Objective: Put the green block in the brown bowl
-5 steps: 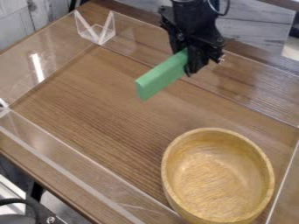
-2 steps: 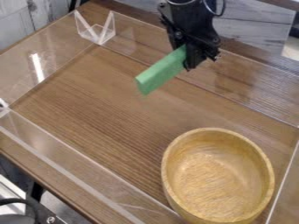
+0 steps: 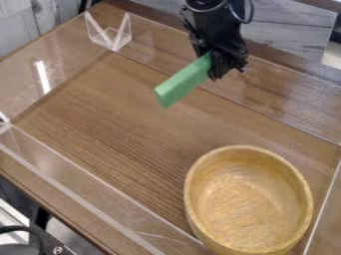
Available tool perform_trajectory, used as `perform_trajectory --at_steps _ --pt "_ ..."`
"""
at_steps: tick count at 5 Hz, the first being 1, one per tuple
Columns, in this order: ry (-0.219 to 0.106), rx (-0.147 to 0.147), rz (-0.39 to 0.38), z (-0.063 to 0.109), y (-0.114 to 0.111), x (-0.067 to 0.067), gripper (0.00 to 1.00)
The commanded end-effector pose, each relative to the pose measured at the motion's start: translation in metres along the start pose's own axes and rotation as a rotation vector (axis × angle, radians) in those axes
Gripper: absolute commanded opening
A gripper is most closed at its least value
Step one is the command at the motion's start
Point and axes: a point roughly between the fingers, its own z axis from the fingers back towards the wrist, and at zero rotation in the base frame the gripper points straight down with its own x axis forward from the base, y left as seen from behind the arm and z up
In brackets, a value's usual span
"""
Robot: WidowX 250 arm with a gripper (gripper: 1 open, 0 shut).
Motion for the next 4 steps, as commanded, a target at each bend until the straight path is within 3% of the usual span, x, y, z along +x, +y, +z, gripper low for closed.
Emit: perform_trajectory --at_steps 1,2,4 --pt "-0.069 0.034 -0.004 0.0122 0.0086 0.0085 0.0" --pt "-0.083 0.04 -0.013 0.0105 0.0096 0.009 0.0" --pt "-0.071 0.038 0.001 0.0096 0.0176 0.0038 0.0"
